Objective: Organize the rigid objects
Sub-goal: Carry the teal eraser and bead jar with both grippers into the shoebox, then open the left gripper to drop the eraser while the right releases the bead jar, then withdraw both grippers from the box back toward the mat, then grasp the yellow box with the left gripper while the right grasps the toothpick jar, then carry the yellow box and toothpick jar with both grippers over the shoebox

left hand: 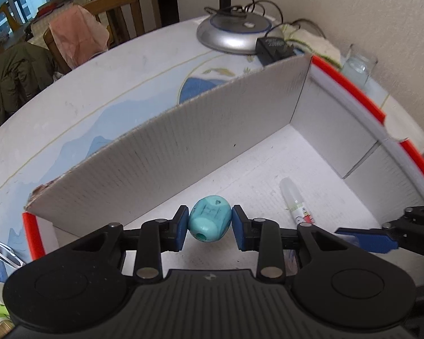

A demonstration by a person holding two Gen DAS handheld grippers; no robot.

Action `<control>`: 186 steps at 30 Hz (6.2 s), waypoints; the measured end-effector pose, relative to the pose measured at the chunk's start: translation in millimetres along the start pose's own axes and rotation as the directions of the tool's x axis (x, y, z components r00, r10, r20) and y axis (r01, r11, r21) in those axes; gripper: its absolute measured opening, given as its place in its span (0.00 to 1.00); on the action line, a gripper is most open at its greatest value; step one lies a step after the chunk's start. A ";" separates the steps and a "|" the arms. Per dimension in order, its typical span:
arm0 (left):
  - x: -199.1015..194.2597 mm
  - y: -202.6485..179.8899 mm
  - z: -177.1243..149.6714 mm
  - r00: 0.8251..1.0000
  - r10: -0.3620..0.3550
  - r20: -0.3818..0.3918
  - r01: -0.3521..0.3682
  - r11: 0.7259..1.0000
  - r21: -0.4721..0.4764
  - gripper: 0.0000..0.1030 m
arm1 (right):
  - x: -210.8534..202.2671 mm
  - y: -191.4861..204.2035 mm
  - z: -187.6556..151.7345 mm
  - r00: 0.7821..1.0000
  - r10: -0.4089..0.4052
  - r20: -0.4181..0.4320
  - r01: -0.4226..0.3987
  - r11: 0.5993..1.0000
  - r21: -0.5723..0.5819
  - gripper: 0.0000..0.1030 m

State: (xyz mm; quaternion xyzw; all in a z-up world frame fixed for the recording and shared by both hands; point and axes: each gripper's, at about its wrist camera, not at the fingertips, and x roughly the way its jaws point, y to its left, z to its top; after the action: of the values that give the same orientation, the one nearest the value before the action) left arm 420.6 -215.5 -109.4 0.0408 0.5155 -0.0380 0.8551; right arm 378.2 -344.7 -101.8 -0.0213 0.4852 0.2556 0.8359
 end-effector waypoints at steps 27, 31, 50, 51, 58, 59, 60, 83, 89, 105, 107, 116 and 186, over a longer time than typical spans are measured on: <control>-3.1 -0.9 -12.7 0.998 -0.003 -0.061 -0.001 0.998 -0.070 0.44 | -9.6 -4.3 -4.4 0.997 0.071 -0.032 -0.072 0.997 -0.013 0.46; -27.2 5.8 -18.0 1.000 -0.014 -0.006 0.014 0.994 -0.108 0.45 | -16.6 -2.7 -5.5 0.997 0.080 -0.014 -0.080 0.997 0.003 0.49; -133.4 37.5 -82.8 0.980 -0.044 0.192 0.073 0.986 -0.148 0.63 | -62.1 38.3 -19.5 0.993 0.082 0.089 -0.082 0.997 0.000 0.80; -138.1 40.3 -86.4 0.978 -0.048 0.204 0.080 0.986 -0.147 0.63 | -64.9 42.6 -21.4 0.992 0.077 0.100 -0.078 0.997 0.001 0.81; -171.3 62.1 -114.8 0.958 -0.057 0.281 0.100 0.985 -0.139 0.69 | -84.9 77.6 -35.6 0.983 0.047 0.176 -0.049 0.999 0.007 0.91; -176.0 65.8 -119.6 0.955 -0.057 0.291 0.100 0.985 -0.137 0.71 | -87.8 83.1 -37.9 0.981 0.043 0.187 -0.045 0.999 0.008 0.92; -181.3 69.3 -124.9 0.952 -0.055 0.302 0.100 0.986 -0.136 0.71 | -90.5 89.0 -40.6 0.980 0.038 0.197 -0.041 0.999 0.009 0.93; -243.7 154.7 -233.7 0.907 0.007 0.421 0.087 0.975 -0.205 0.97 | -104.9 199.3 -79.1 0.947 0.100 0.304 -0.095 0.995 -0.031 1.00; -240.3 181.9 -259.4 0.900 0.025 0.434 0.090 0.966 -0.244 1.00 | -91.0 221.9 -82.4 0.956 0.100 0.277 -0.092 0.995 -0.041 1.00; -178.9 259.3 -303.2 0.884 0.196 0.425 -0.006 0.912 -0.409 1.00 | -33.3 268.8 -53.7 0.978 0.081 0.192 -0.060 0.992 -0.111 0.98; -166.7 267.9 -303.0 0.892 0.179 0.415 0.005 0.914 -0.405 1.00 | -23.8 275.4 -47.8 0.981 0.081 0.178 -0.057 0.990 -0.132 0.97; -116.7 290.5 -288.2 0.920 0.087 0.383 0.027 0.959 -0.281 1.00 | 30.0 295.3 -22.8 0.993 0.103 0.054 -0.091 0.979 -0.181 0.89; -188.3 235.8 -248.9 0.899 -0.059 0.434 0.117 0.987 -0.108 0.70 | -9.4 259.5 -14.1 0.981 0.165 0.105 -0.164 0.986 -0.021 0.40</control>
State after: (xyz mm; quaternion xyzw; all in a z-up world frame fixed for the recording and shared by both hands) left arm 139.5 50.3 -51.3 -0.0483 0.3171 -0.0505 0.9458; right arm 246.9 -127.2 -46.4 0.0273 0.4387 0.3276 0.8364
